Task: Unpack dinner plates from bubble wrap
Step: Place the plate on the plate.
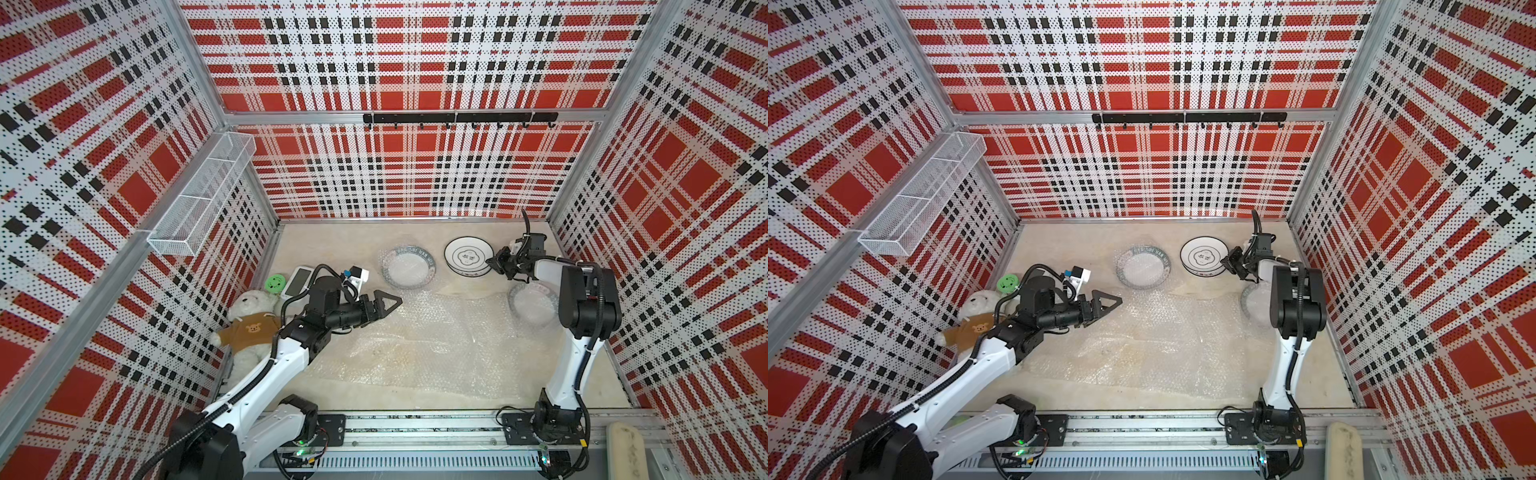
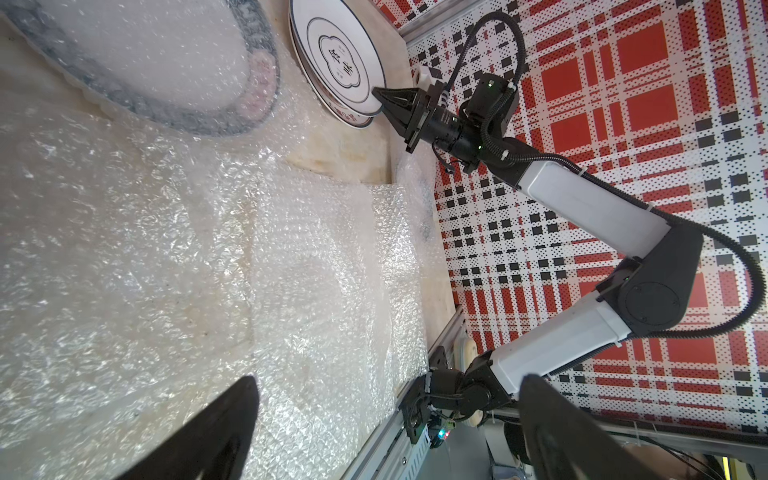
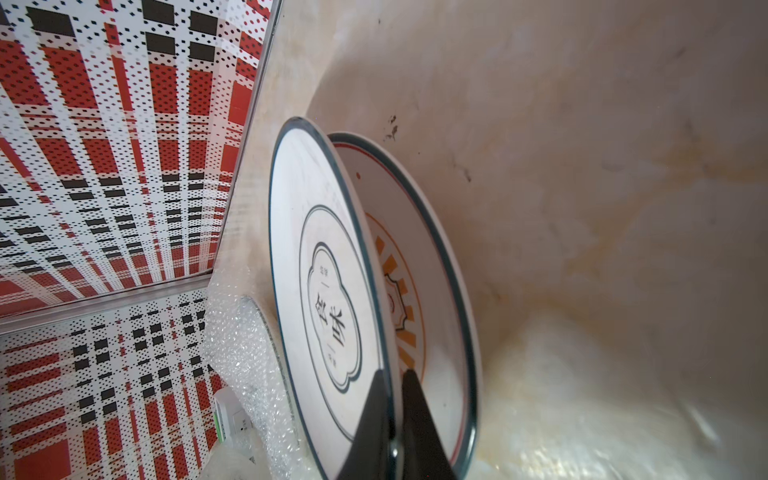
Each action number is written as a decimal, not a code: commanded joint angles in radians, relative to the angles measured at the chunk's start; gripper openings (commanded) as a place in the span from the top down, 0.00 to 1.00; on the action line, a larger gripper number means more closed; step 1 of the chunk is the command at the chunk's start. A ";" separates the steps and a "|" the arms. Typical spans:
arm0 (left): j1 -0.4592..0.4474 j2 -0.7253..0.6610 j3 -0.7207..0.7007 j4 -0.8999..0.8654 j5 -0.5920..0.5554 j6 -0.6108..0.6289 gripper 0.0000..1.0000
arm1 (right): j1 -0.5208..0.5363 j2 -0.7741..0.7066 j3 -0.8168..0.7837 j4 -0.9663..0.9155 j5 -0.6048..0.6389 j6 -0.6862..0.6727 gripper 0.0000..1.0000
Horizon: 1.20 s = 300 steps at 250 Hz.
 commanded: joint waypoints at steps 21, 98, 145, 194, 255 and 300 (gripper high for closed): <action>0.024 -0.001 -0.017 0.017 -0.016 -0.013 0.01 | -0.006 0.009 0.015 0.028 -0.014 -0.010 0.83; 0.065 -0.010 -0.038 -0.010 -0.023 -0.023 0.01 | -0.008 0.006 0.012 0.032 -0.036 -0.011 0.61; 0.107 -0.038 -0.019 -0.170 -0.092 0.034 0.01 | -0.009 -0.003 0.022 -0.011 -0.016 -0.031 0.46; 0.119 -0.093 -0.002 -0.314 -0.173 0.106 0.01 | -0.011 -0.020 0.032 -0.054 0.000 -0.055 0.39; 0.196 -0.196 0.014 -0.538 -0.321 0.157 0.01 | -0.010 -0.190 0.058 -0.141 0.083 -0.118 0.20; 0.364 -0.176 0.011 -0.528 -0.316 0.107 0.00 | 0.013 -0.370 0.013 -0.182 0.108 -0.136 0.12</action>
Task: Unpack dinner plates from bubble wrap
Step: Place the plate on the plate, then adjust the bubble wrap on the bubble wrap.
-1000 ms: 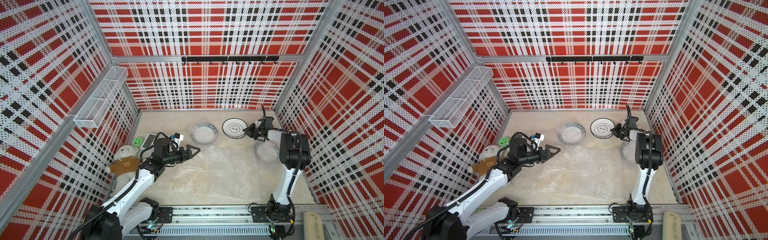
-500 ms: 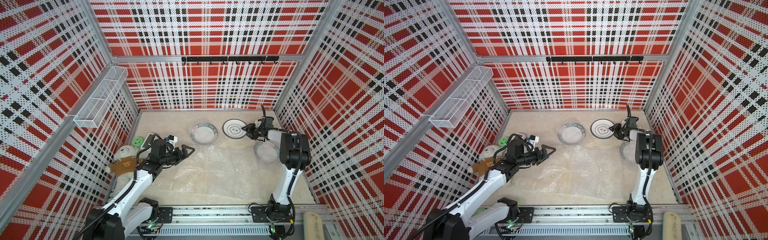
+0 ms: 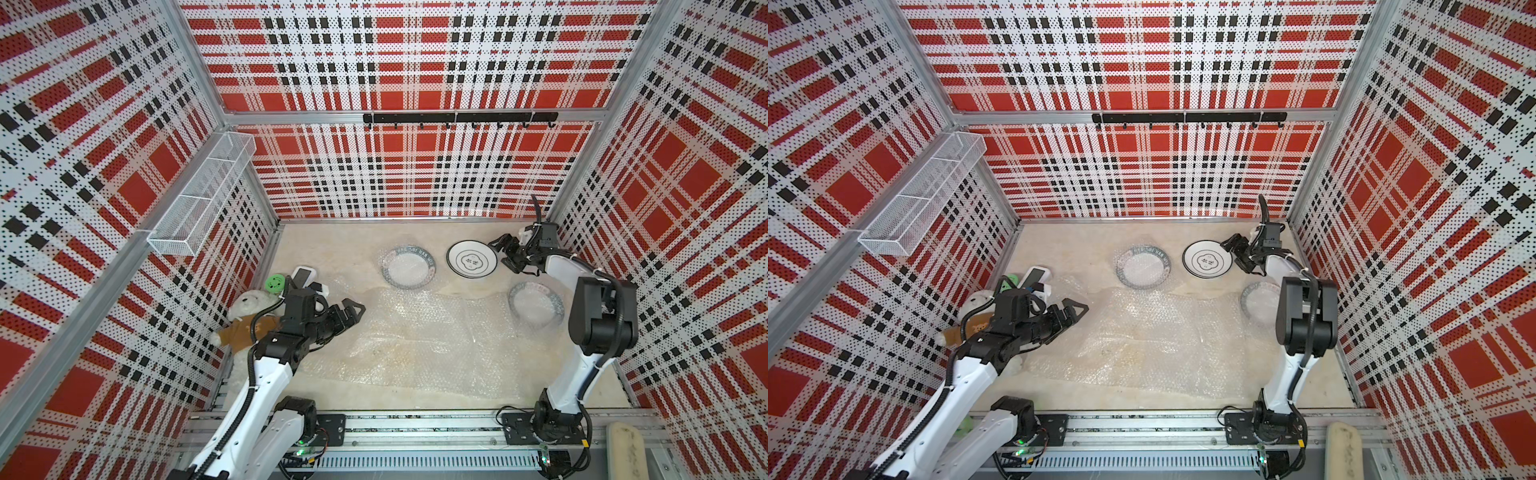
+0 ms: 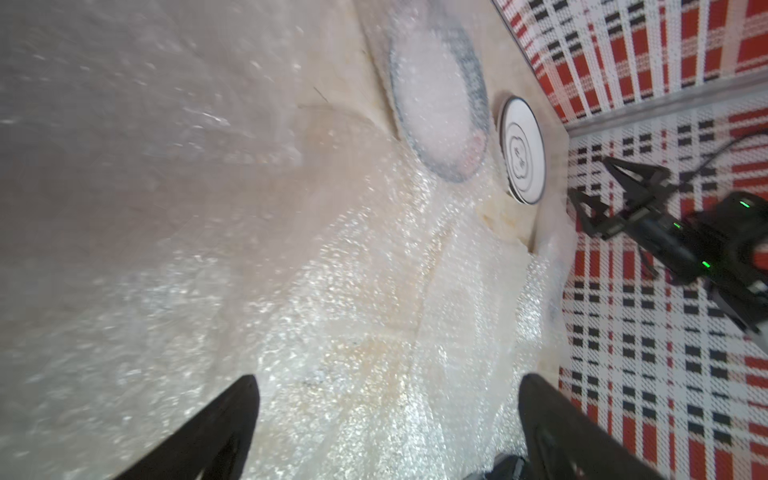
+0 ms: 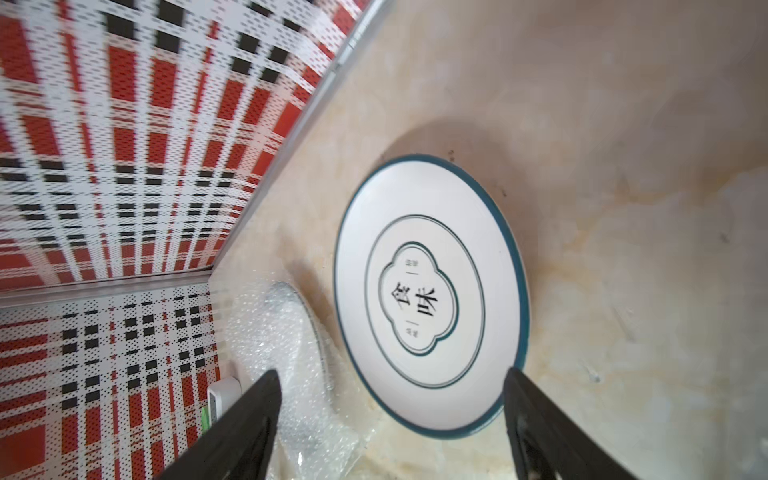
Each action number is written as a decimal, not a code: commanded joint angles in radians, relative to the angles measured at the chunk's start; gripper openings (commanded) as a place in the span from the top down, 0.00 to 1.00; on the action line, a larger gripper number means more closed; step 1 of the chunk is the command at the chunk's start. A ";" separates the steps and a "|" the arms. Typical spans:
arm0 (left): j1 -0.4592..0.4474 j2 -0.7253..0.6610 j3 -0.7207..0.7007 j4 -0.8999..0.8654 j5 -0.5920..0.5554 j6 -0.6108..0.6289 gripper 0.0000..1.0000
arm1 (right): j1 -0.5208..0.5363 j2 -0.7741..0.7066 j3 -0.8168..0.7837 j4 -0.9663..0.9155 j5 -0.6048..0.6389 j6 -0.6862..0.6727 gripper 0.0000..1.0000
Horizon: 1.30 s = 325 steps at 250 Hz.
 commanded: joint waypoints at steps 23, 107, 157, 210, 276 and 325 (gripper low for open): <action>0.167 0.090 0.049 0.005 -0.080 -0.042 0.01 | 0.042 -0.222 -0.090 0.019 0.008 -0.025 0.08; 0.183 0.357 0.195 0.046 -0.362 0.147 0.01 | 0.117 -0.504 -0.438 0.159 -0.167 0.013 0.00; 0.170 0.489 0.199 0.122 -0.437 0.186 0.01 | 0.142 -0.629 -0.561 0.135 -0.226 0.007 0.01; 0.180 0.609 0.233 0.132 -0.467 0.217 0.00 | 0.143 -0.668 -0.622 0.071 -0.287 -0.042 0.00; 0.204 0.695 0.263 0.111 -0.515 0.250 0.01 | 0.143 -0.669 -0.647 0.107 -0.320 -0.018 0.00; 0.214 0.780 0.283 0.123 -0.448 0.253 0.00 | 0.144 -0.653 -0.641 0.127 -0.344 0.001 0.00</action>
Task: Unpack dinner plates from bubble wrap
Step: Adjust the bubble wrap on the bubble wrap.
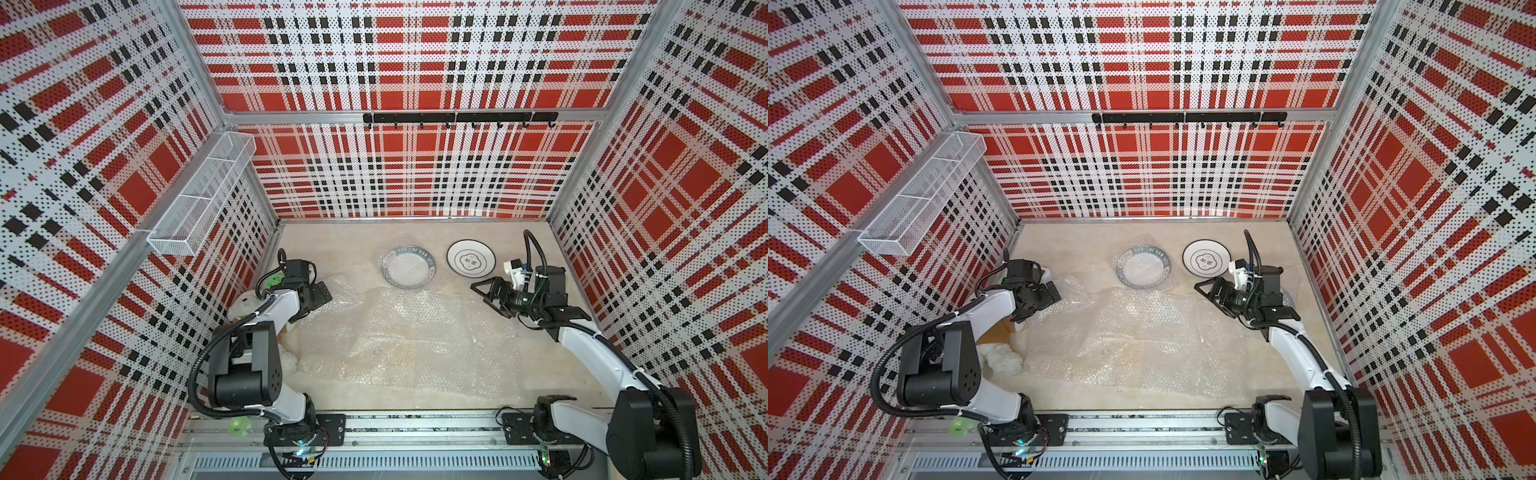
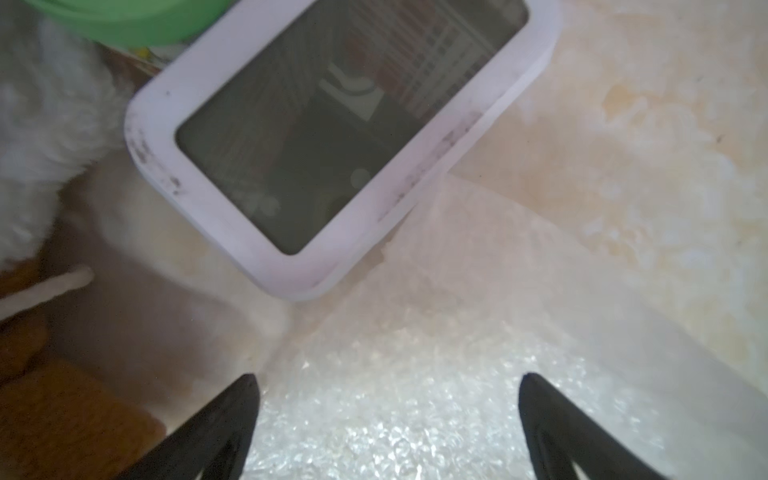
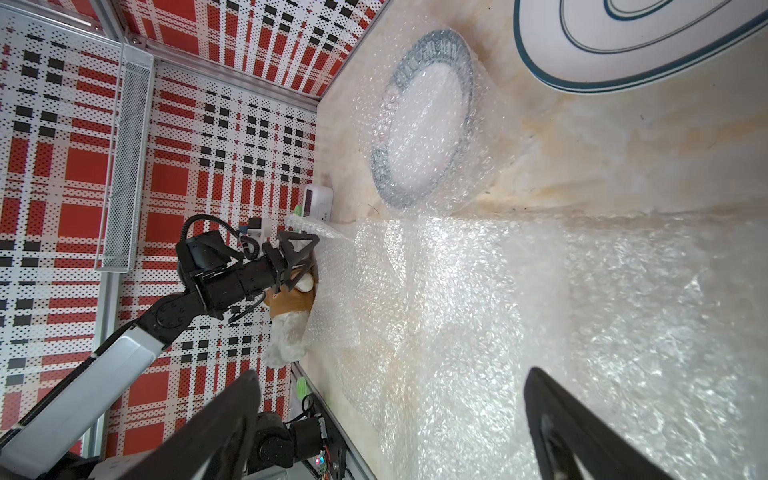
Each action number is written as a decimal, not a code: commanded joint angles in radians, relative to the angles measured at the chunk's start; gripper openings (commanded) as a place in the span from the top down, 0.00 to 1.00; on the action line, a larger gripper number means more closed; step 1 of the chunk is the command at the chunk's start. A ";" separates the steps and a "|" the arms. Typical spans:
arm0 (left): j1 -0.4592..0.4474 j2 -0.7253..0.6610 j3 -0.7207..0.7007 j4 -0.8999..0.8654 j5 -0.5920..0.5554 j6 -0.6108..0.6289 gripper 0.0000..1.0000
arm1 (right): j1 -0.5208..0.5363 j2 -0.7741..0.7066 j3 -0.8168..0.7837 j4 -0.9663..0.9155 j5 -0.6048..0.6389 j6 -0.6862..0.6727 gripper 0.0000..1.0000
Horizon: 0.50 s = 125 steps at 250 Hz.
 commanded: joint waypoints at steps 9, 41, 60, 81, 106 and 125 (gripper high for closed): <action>0.004 0.070 0.030 0.006 0.044 0.015 0.01 | 0.003 0.003 0.000 0.057 -0.036 0.014 0.00; -0.026 0.092 0.022 0.009 0.037 0.006 0.09 | 0.002 -0.006 -0.009 0.070 -0.036 0.030 0.00; -0.033 0.094 0.018 0.011 0.036 -0.003 0.15 | 0.002 -0.010 -0.015 0.081 -0.036 0.039 0.00; -0.044 0.097 0.021 0.008 0.050 -0.009 0.28 | 0.003 -0.012 -0.015 0.081 -0.036 0.041 0.00; -0.073 0.077 0.015 -0.005 0.058 -0.021 0.54 | 0.002 -0.010 -0.014 0.085 -0.038 0.045 0.00; -0.101 0.026 0.002 -0.021 0.051 -0.041 0.73 | 0.003 -0.010 -0.014 0.082 -0.034 0.044 0.00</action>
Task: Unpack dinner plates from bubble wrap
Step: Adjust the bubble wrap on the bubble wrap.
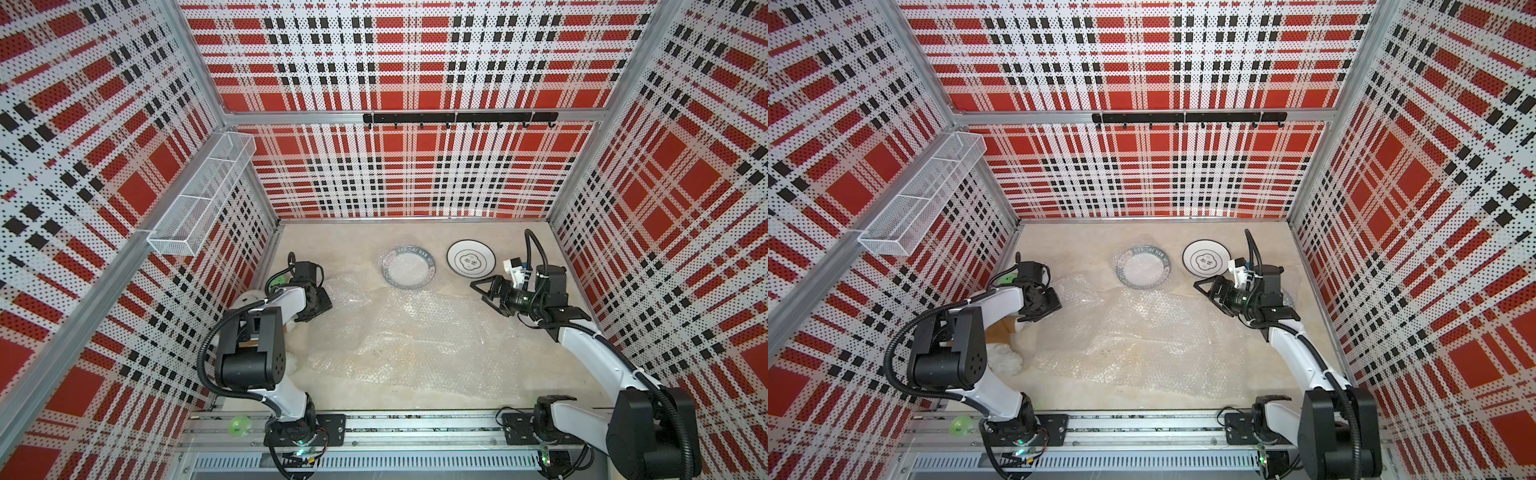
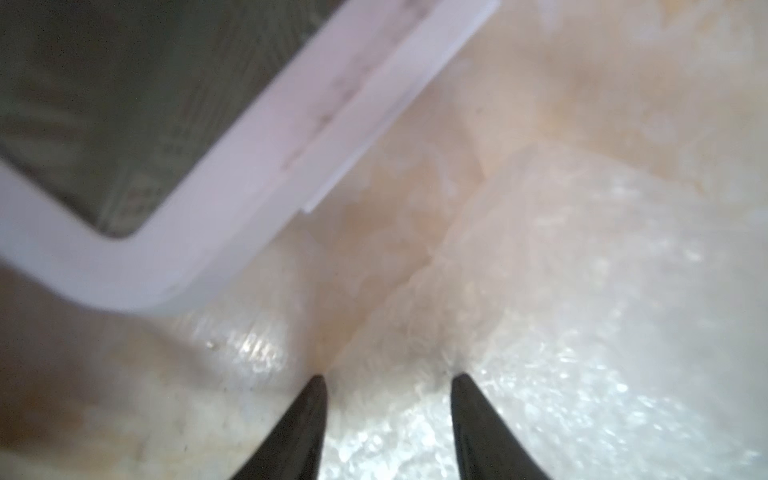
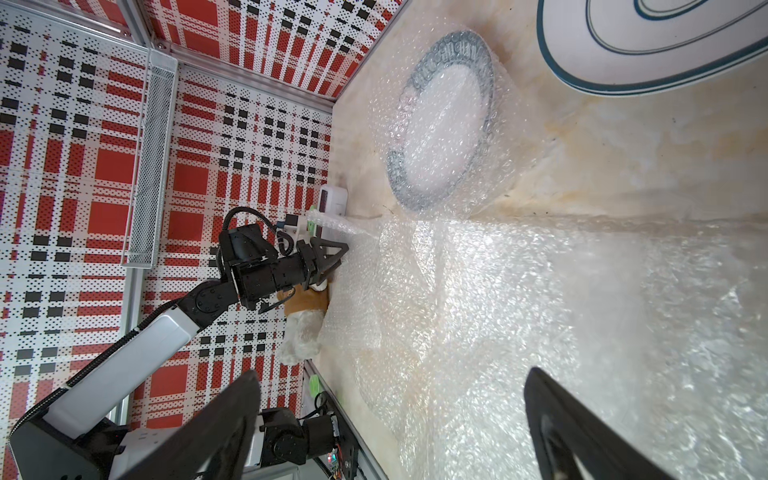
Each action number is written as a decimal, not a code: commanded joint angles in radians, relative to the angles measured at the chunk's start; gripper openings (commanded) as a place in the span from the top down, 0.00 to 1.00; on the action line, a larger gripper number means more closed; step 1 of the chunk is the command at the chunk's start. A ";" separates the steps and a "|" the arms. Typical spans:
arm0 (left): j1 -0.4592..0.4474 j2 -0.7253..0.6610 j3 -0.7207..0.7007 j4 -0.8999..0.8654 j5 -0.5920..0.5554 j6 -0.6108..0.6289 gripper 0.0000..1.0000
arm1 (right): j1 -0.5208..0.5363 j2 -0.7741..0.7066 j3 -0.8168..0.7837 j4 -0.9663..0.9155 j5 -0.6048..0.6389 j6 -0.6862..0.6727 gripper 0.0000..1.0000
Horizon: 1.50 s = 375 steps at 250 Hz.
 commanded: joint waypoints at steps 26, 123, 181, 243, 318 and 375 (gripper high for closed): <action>-0.069 -0.168 -0.036 -0.026 0.030 -0.068 1.00 | 0.003 -0.003 -0.011 0.042 -0.006 0.003 0.00; -0.138 -0.565 0.010 -0.127 0.337 -0.110 1.00 | 0.003 0.001 0.026 -0.025 0.032 -0.039 0.00; -0.519 -0.570 0.229 -0.203 0.316 -0.143 1.00 | -0.048 0.041 0.159 -0.134 0.059 -0.051 0.00; -0.920 -0.295 0.399 -0.191 0.130 -0.174 1.00 | -0.094 0.000 0.250 -0.242 0.108 -0.062 0.00; -1.126 0.188 0.534 -0.021 0.160 -0.247 1.00 | -0.102 -0.108 0.274 -0.383 0.229 -0.104 0.00; -1.130 0.365 0.488 0.275 0.296 -0.397 0.63 | -0.102 -0.149 0.246 -0.420 0.207 -0.124 0.00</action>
